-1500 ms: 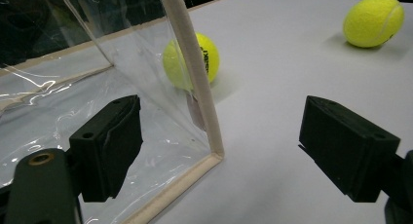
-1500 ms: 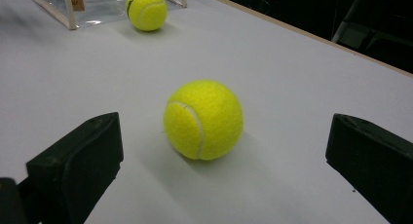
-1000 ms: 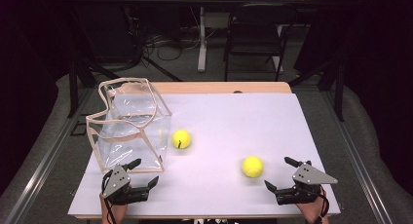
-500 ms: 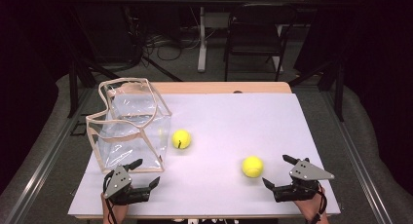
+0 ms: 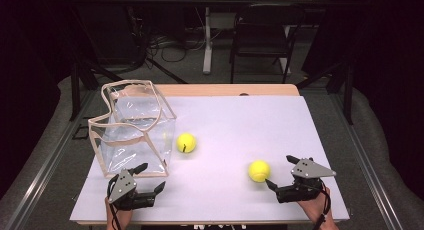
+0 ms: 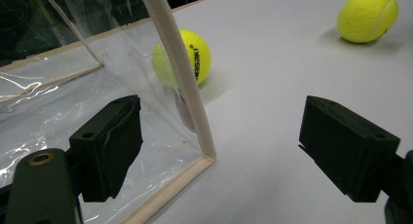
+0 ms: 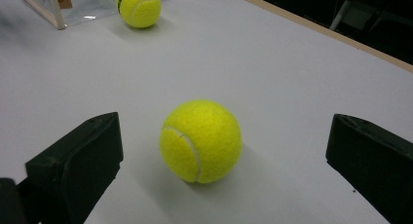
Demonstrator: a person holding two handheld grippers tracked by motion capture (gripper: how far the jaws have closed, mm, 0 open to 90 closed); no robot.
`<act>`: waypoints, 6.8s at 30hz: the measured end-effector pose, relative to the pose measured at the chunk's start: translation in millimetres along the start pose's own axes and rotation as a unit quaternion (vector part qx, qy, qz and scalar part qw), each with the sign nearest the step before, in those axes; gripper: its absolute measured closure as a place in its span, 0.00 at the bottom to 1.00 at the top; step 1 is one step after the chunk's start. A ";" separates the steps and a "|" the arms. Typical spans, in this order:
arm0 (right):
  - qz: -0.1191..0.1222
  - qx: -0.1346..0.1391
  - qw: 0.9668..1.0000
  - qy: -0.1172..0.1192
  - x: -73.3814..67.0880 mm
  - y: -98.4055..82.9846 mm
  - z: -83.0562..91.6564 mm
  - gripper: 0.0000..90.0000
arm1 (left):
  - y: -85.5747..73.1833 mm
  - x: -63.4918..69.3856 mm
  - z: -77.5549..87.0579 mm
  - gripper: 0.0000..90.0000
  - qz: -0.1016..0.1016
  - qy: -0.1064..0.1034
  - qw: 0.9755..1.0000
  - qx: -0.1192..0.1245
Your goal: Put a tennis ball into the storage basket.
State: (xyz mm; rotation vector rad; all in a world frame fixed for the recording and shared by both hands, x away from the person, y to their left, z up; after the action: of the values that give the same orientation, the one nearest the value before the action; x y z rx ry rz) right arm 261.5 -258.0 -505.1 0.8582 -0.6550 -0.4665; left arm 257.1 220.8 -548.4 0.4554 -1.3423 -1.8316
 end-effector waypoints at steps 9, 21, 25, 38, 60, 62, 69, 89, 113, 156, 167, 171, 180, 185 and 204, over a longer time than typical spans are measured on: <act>0.007 -0.023 0.999 0.021 1.2 3.8 -11.5 0.00 | 0.0 1.0 0.3 0.18 -0.001 0.002 1.000 -0.001; 0.010 -0.039 0.999 0.031 2.6 10.0 -22.9 0.00 | -0.1 0.4 1.3 0.18 -0.001 0.005 1.000 -0.002; 0.008 -0.046 0.998 0.038 2.5 11.3 -26.8 0.00 | -0.3 0.9 1.4 0.18 -0.002 0.004 1.000 -0.002; 0.004 -0.069 0.996 0.048 3.1 13.5 -40.3 0.00 | -0.5 1.0 2.3 0.18 -0.004 0.005 1.000 -0.003; -0.005 -0.090 0.994 0.065 -0.2 7.3 -63.2 0.00 | -1.5 1.5 2.4 0.18 -0.005 0.005 1.000 -0.005; -0.008 -0.089 0.994 0.064 -0.5 6.9 -63.9 0.00 | -1.6 1.4 1.8 0.18 -0.004 0.005 1.000 -0.005; -0.017 -0.092 0.993 0.065 -0.5 3.5 -68.1 0.00 | -1.9 1.2 1.4 0.18 -0.005 0.005 1.000 -0.008; -0.022 -0.114 0.990 0.079 -5.1 -6.7 -74.1 0.16 | -2.2 0.3 2.4 0.18 -0.004 0.006 1.000 -0.007; -0.018 -0.099 0.993 0.064 -4.2 -3.5 -68.6 0.29 | -2.6 0.2 2.7 0.18 -0.004 0.006 1.000 -0.009; 0.014 -0.050 0.998 0.034 -1.9 32.3 -56.5 0.29 | -3.2 1.0 2.4 0.18 -0.004 0.007 1.000 -0.011; 0.019 -0.039 0.998 0.034 0.5 42.0 -57.8 0.29 | -3.2 1.0 2.0 0.18 -0.004 0.007 1.000 -0.011; 0.019 -0.035 0.999 0.033 1.8 45.8 -58.5 0.29 | -3.2 1.1 1.8 0.18 -0.003 0.007 1.000 -0.010; 0.034 -0.033 0.998 0.029 4.4 56.4 -61.3 0.29 | -3.1 1.0 2.3 0.18 -0.004 0.007 1.000 -0.010; 0.036 -0.029 0.999 0.027 6.8 61.1 -62.4 0.29 | -3.2 1.1 2.2 0.18 -0.003 0.007 1.000 -0.011; 0.050 -0.016 0.998 0.026 10.0 80.1 -69.4 0.29 | -3.2 1.1 2.3 0.18 -0.006 0.007 1.000 -0.011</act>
State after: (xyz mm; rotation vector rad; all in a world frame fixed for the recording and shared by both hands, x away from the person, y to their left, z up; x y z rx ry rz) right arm 325.9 -180.7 -470.3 0.8013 -0.6376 -0.3618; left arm 253.5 221.8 -550.3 0.4640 -1.3121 -1.8477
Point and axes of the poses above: each handheld gripper's, and its own axes: z roughly backward along the jaws, y roughly out of its top, x roughly to its right, the point moved 1 cm from there along -z, roughly forward along the jaws, and after that the axes turned 15 degrees about z, right-handed, at the moved point
